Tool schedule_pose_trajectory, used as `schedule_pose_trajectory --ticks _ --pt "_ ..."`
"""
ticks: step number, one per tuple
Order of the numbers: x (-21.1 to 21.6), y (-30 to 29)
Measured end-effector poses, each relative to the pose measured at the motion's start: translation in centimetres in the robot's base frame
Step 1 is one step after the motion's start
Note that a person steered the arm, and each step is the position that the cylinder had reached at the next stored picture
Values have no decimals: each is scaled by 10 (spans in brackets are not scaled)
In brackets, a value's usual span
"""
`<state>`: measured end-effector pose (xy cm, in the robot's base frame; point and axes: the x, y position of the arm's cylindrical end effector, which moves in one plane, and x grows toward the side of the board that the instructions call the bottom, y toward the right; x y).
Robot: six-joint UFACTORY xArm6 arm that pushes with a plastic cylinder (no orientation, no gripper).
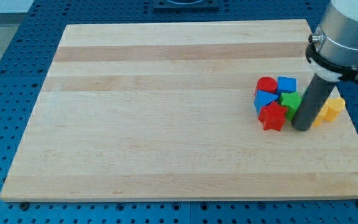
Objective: Slide the the yellow heart to the top of green circle
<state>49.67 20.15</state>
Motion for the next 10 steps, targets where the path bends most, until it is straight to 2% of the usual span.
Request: schedule_pose_trajectory --ticks 1,2,3,4,7,8,10 --pt "2 0" --pt "49 0" --pt "72 17" --pt "14 57" --pt "14 65" --pt "-18 85" --pt "-36 85"
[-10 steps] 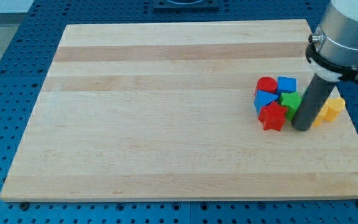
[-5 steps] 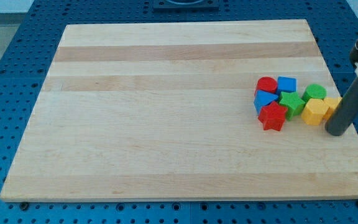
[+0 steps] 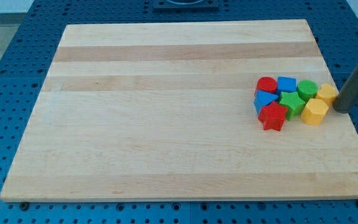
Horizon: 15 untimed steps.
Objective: Slide the the yellow heart to the top of green circle
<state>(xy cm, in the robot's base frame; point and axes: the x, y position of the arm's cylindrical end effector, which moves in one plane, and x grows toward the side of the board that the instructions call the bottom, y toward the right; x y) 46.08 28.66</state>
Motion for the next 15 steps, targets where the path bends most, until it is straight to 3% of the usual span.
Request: schedule_pose_trajectory --ticks 12,15 --pt "-82 -26" --pt "-75 32"
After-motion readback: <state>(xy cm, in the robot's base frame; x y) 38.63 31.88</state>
